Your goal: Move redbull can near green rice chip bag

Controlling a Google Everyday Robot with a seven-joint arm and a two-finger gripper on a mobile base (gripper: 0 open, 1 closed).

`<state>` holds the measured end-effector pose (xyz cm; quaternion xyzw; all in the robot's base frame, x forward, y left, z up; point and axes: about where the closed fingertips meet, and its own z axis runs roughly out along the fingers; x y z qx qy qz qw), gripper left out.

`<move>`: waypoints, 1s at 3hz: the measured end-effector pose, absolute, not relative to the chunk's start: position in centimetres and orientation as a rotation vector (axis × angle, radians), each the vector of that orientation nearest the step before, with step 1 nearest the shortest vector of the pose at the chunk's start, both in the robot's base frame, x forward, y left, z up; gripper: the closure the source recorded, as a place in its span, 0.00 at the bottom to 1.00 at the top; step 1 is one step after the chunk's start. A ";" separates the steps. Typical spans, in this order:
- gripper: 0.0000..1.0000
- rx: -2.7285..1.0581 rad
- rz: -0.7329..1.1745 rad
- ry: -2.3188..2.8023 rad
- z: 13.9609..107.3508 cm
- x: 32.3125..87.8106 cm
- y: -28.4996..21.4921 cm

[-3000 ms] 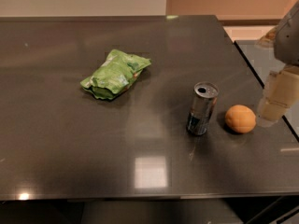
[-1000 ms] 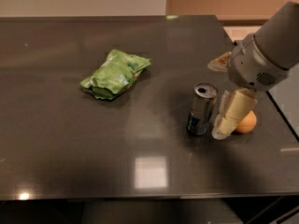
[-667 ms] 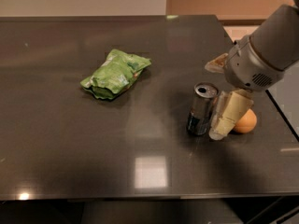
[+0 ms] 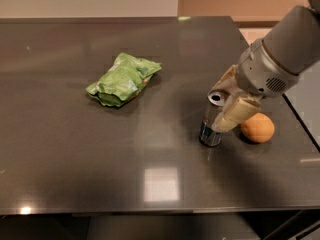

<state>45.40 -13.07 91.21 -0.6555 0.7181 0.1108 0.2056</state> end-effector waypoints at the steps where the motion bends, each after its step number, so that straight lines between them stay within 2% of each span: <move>1: 0.63 -1.830 0.315 2.011 91.2 45.7 -13.0; 2: 0.99 -1.829 0.317 2.021 91.6 46.4 -12.7; 3: 1.00 -1.808 0.310 2.040 93.3 49.7 -11.3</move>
Offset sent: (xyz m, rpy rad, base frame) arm 0.0535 0.0208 0.0283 -0.0093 0.0194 -0.0343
